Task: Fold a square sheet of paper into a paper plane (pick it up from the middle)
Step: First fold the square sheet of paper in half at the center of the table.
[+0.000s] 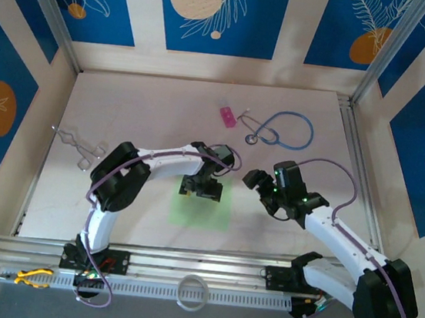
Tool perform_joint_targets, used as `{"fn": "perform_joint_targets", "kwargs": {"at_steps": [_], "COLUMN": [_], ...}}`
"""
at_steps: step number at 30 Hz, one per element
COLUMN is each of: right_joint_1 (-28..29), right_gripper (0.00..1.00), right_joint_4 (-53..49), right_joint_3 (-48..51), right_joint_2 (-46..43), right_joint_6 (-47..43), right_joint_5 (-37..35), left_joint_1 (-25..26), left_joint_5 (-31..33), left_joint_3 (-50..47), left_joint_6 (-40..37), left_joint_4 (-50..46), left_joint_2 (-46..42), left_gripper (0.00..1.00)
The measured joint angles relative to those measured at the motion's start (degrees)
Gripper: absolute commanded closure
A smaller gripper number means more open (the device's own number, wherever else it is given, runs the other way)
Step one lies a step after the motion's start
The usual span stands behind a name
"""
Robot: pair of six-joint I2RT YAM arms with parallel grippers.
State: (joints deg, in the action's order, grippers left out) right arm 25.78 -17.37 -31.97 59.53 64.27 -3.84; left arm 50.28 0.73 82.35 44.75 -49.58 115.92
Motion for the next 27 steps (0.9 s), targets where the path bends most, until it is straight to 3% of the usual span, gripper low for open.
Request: {"fn": "perform_joint_targets", "kwargs": {"at_steps": [13, 27], "right_joint_1": [-1.0, -1.2], "right_gripper": [0.12, 0.12], "right_joint_4": [0.1, -0.3], "right_joint_3": [0.0, 0.0], "right_joint_2": [1.4, 1.4], "right_joint_6": [-0.3, -0.3], "right_joint_5": [1.7, 1.8], "left_joint_1": [1.3, 1.6], "left_joint_5": [2.0, 1.9], "left_joint_3": [2.5, 2.7], "left_joint_6": [2.0, 3.0], "left_joint_4": [-2.3, -2.1], "left_joint_2": [2.2, 2.3], "left_gripper": [0.14, 0.21]}}
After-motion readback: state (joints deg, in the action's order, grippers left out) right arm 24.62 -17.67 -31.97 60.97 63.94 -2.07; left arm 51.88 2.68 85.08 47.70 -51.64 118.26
